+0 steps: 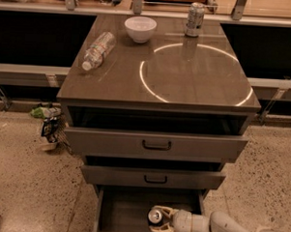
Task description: Place pepsi can into bottom drawer
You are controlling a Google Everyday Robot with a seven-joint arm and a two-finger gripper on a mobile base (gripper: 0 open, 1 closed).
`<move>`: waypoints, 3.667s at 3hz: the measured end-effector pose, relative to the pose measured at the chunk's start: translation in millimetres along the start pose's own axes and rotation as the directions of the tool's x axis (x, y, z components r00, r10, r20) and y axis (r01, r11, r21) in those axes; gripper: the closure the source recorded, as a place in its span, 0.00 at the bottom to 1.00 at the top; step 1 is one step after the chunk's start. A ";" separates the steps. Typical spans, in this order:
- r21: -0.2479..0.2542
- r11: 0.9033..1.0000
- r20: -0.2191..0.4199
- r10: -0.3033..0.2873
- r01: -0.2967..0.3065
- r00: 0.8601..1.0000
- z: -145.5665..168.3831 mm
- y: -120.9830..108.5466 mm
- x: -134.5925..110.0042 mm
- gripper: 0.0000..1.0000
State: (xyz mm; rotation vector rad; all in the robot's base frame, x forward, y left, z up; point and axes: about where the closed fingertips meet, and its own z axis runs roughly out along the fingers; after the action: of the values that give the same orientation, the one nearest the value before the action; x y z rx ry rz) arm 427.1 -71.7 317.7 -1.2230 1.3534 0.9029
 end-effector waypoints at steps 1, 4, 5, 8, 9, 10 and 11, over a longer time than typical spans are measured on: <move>-0.023 0.999 -0.021 0.024 -0.025 0.999 8.3 -10.1 22.0 1.00; 0.019 0.999 0.005 0.051 -0.051 0.999 45.1 -26.6 88.3 1.00; 0.028 0.998 -0.024 0.060 -0.059 0.998 52.2 -31.1 108.2 1.00; 0.059 0.994 -0.117 0.096 -0.090 0.988 74.1 -37.6 140.2 0.36; 0.079 0.991 -0.125 0.113 -0.104 0.986 69.4 -38.0 141.7 0.13; 0.093 0.989 -0.124 0.122 -0.111 0.985 56.8 -35.6 133.8 0.14; 0.100 0.987 -0.132 0.135 -0.122 0.982 38.7 -27.7 124.9 0.20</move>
Offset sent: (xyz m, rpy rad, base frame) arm 0.0474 0.0194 -0.0782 -0.0185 0.0783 0.0289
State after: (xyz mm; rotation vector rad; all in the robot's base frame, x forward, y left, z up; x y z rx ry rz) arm 471.5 -62.4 192.0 -1.1549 1.5831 0.8479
